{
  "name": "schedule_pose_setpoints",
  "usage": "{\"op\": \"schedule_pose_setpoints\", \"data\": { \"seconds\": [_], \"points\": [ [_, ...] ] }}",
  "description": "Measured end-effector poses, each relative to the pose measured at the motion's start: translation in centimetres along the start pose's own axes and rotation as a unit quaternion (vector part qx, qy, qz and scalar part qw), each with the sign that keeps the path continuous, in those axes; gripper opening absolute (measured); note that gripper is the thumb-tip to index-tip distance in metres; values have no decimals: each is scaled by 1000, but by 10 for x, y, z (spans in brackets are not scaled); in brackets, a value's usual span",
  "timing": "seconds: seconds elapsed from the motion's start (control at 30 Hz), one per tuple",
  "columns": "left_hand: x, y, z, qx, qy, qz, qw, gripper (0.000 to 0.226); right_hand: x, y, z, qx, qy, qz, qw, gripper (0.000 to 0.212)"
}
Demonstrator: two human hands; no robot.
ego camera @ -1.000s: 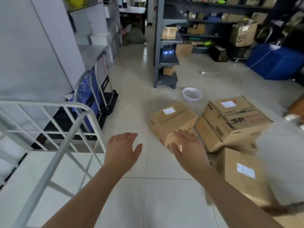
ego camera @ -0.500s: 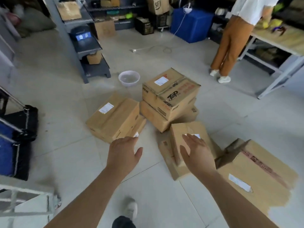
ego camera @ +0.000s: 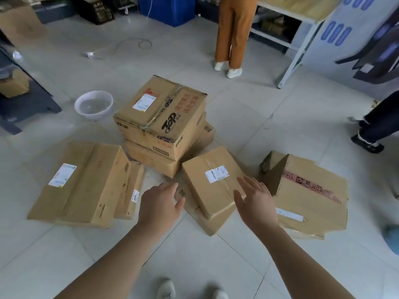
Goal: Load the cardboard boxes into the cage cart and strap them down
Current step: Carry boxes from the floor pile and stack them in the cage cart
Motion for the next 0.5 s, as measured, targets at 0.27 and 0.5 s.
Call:
{"op": "schedule_pose_setpoints", "data": {
  "seconds": [0.27,0.5],
  "points": [
    [114,-21,-116,-60,29,39,997,47,82,-119,-98,-7,69,-28,997,35],
    [204,-36,-243,-80,45,90,992,54,157,-215,-214,-22,143,-28,989,43]
  ]
}}
Point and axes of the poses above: each hand's wrist, its own x-axis towards the middle knuckle, its own z-axis out of the back of the hand, y = z × x, the point moved 7 cm from there along x, towards the middle knuckle, and after that the axes turned 10 degrees about y, right-handed, at the moved point
